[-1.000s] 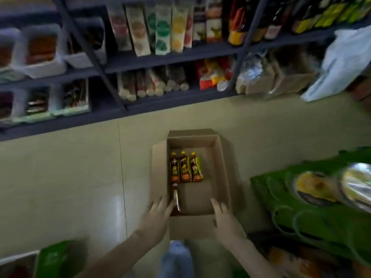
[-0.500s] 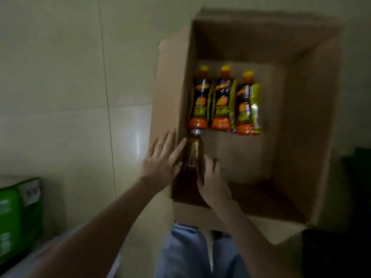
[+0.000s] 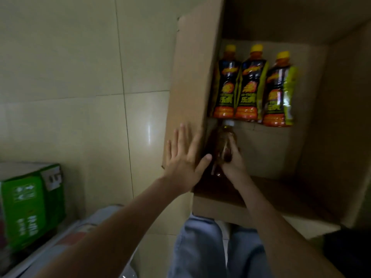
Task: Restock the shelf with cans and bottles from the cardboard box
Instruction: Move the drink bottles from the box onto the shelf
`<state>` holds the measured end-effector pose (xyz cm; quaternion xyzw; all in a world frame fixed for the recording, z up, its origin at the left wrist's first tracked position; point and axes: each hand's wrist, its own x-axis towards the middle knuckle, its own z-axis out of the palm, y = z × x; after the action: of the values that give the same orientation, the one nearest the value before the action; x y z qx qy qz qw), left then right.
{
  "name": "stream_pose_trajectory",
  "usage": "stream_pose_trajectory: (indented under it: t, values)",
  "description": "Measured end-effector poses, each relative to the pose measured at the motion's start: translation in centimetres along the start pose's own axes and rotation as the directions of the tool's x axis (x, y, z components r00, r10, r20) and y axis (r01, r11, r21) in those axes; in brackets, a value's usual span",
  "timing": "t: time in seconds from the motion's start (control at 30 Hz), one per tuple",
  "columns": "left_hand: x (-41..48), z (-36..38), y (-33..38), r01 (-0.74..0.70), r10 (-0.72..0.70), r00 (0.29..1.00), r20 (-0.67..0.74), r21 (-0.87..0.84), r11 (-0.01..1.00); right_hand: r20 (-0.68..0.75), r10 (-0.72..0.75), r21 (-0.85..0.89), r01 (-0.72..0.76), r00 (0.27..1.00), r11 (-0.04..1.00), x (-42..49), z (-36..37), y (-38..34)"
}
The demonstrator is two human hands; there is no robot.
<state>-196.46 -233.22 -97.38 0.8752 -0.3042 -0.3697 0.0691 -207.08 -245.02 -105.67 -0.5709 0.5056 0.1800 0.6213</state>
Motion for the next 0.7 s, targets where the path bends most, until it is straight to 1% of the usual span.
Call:
stream_pose_trajectory:
  t: [0.03, 0.07, 0.1, 0.13, 0.17, 0.2, 0.23, 0.27, 0.3, 0.33, 0.4, 0.5, 0.57, 0.63, 0.7]
  values:
    - [-0.5, -0.8, 1.2, 0.102, -0.093, 0.993, 0.075, -0.131, 0.986, 0.016, 0.004, 0.108, -0.006, 1.0, 0.994, -1.9, -1.4, -1.0]
    - [-1.1, -2.0, 2.6, 0.172, -0.138, 0.979, 0.152, -0.239, 0.956, 0.044, 0.002, 0.203, -0.011, 0.999, 0.979, -4.3, -2.9, -2.3]
    - [-1.6, -3.6, 4.0, 0.218, -0.144, 0.963, 0.229, -0.341, 0.914, 0.074, 0.009, 0.302, -0.031, 0.997, 0.953, -6.8, -4.4, -3.6]
    - [-2.2, -5.5, 5.7, 0.268, -0.13, 0.943, 0.305, -0.471, 0.84, 0.105, 0.018, 0.399, -0.059, 0.994, 0.915, -9.7, -5.9, -5.1]
    - [-2.9, -7.7, 7.6, 0.339, -0.112, 0.918, 0.381, -0.605, 0.72, 0.134, 0.02, 0.489, -0.084, 0.991, 0.868, -12.7, -7.5, -6.7]
    - [-3.8, -10.1, 9.6, 0.425, -0.087, 0.88, 0.467, -0.694, 0.582, 0.161, -0.01, 0.566, -0.084, 0.987, 0.82, -15.9, -9.1, -8.5]
    - [-4.9, -12.5, 11.6, 0.504, -0.044, 0.833, 0.551, -0.724, 0.472, 0.179, -0.058, 0.623, -0.068, 0.982, 0.779, -19.1, -10.5, -10.3]
    - [-6.0, -14.8, 13.4, 0.56, 0.016, 0.787, 0.616, -0.725, 0.401, 0.179, -0.106, 0.662, -0.04, 0.978, 0.748, -22.3, -11.8, -12.2]
    - [-7.3, -17.1, 15.2, 0.591, 0.092, 0.747, 0.659, -0.721, 0.361, 0.164, -0.146, 0.681, -0.005, 0.976, 0.732, -25.5, -13.1, -14.1]
    - [-8.5, -19.3, 16.9, 0.605, 0.171, 0.714, 0.679, -0.721, 0.337, 0.138, -0.178, 0.684, 0.036, 0.974, 0.729, -28.5, -14.3, -15.9]
    - [-11.0, -23.5, 20.0, 0.569, 0.292, 0.688, 0.664, -0.744, 0.351, 0.065, -0.236, 0.645, 0.14, 0.97, 0.752, -33.8, -16.1, -18.5]
    - [-15.8, -28.7, 23.8, 0.415, 0.376, 0.716, 0.589, -0.791, 0.449, -0.044, -0.34, 0.514, 0.313, 0.939, 0.798, -40.8, -17.7, -21.5]
    - [-19.8, -30.7, 25.5, 0.343, 0.401, 0.73, 0.553, -0.804, 0.486, -0.087, -0.399, 0.451, 0.393, 0.913, 0.801, -45.4, -18.1, -22.7]
    - [-24.7, -32.2, 26.2, 0.302, 0.436, 0.739, 0.514, -0.831, 0.468, -0.09, -0.46, 0.375, 0.458, 0.883, 0.806, -50.4, -17.9, -23.1]
    - [-28.1, -32.7, 26.1, 0.306, 0.458, 0.745, 0.485, -0.859, 0.411, -0.1, -0.497, 0.28, 0.504, 0.862, 0.817, -53.5, -17.6, -23.1]
